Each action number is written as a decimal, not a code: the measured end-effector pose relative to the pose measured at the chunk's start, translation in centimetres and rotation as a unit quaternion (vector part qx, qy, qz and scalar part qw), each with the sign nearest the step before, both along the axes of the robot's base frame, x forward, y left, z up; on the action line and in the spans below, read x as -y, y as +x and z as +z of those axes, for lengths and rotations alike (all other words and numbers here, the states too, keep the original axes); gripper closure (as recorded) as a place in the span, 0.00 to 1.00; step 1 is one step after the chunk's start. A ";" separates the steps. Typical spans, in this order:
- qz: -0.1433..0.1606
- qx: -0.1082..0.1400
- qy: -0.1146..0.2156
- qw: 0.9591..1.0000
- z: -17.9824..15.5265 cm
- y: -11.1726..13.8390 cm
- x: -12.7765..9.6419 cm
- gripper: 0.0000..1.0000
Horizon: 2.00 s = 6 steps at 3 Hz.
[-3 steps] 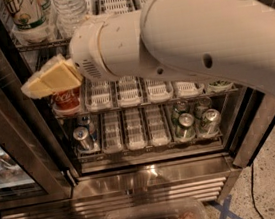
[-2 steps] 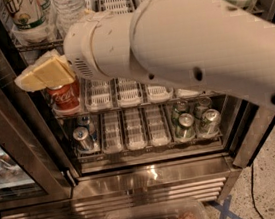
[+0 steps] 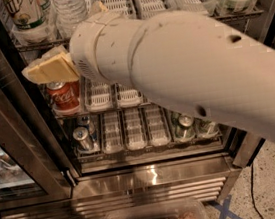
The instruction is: Pick water bottle from top shelf of fridge
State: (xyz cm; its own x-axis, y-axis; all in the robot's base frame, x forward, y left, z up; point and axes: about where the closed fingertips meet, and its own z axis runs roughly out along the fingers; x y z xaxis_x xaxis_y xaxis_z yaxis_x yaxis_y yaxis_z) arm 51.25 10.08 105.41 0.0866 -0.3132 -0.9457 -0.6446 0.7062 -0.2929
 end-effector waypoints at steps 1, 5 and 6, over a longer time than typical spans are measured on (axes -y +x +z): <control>-0.030 -0.002 0.017 0.999 -0.3 1.1 2.1 0.00; -0.050 0.008 0.101 0.994 2.6 4.3 1.7 0.00; -0.069 0.031 0.106 0.991 3.3 4.7 2.5 0.00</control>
Offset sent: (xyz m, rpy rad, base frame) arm 0.0576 -0.0287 -0.0053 0.1948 0.0965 -0.1512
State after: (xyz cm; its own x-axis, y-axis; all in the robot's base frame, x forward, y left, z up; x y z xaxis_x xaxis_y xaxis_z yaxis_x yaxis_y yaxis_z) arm 55.96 7.56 108.75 0.1166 -0.1212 -0.9858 -0.5228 0.8364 -0.1647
